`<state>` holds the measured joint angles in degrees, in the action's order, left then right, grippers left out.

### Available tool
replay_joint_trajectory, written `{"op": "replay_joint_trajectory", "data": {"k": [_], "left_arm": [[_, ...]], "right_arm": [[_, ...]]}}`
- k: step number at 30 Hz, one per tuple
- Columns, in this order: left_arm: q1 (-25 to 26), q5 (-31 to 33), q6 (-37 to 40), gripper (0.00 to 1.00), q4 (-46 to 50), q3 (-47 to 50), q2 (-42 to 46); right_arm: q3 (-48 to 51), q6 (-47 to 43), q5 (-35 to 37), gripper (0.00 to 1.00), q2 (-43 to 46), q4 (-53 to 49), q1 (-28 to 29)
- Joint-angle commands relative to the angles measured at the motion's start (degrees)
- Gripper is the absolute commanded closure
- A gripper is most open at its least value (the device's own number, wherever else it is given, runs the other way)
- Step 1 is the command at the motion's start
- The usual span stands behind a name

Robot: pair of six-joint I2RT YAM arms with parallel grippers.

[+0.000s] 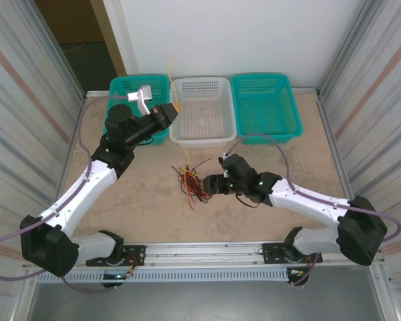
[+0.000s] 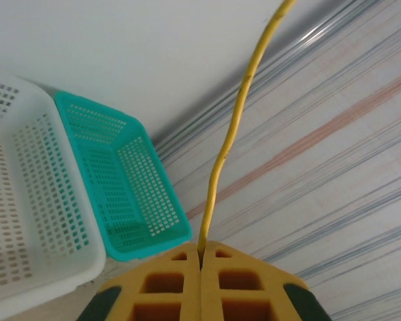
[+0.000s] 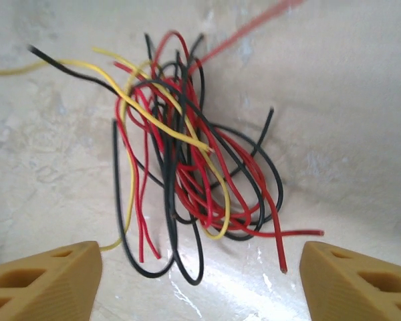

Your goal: Untangle the cables

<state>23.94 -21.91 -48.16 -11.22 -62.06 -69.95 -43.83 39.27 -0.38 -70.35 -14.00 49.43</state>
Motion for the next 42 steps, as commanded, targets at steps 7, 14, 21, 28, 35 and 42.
{"op": "replay_joint_trajectory", "data": {"k": [7, 14, 21, 28, 35, 42], "left_arm": [[-6.0, -3.75, 4.02, 1.0, 15.36, -21.44, -2.64], [-11.05, 6.27, 15.57, 1.0, 25.12, -31.14, -7.93], [-19.59, 7.15, 16.73, 1.0, 15.99, -35.51, -20.6], [-24.48, 8.24, 16.97, 1.0, 13.84, -41.1, -31.8], [-28.91, 5.48, 7.64, 1.0, 11.66, -44.67, -41.23], [-30.45, -0.59, -5.09, 0.52, 7.6, -44.6, -49.74]], "right_arm": [[-1.7, -0.59, 1.88, 0.18, 9.24, -5.49, -3.75], [-2.29, -0.68, 1.92, 0.19, 11.79, -6.87, -4.6], [-2.82, 0.0, 1.2, 0.2, 13.39, -7.71, -4.56], [-1.11, 1.05, 0.21, 0.21, 16.1, -8.58, -4.51], [-0.09, 2.26, 0.34, 0.21, 16.45, -9.25, -4.57], [-1.42, 1.66, 0.66, 0.22, 14.05, -9.39, -4.67]]}}
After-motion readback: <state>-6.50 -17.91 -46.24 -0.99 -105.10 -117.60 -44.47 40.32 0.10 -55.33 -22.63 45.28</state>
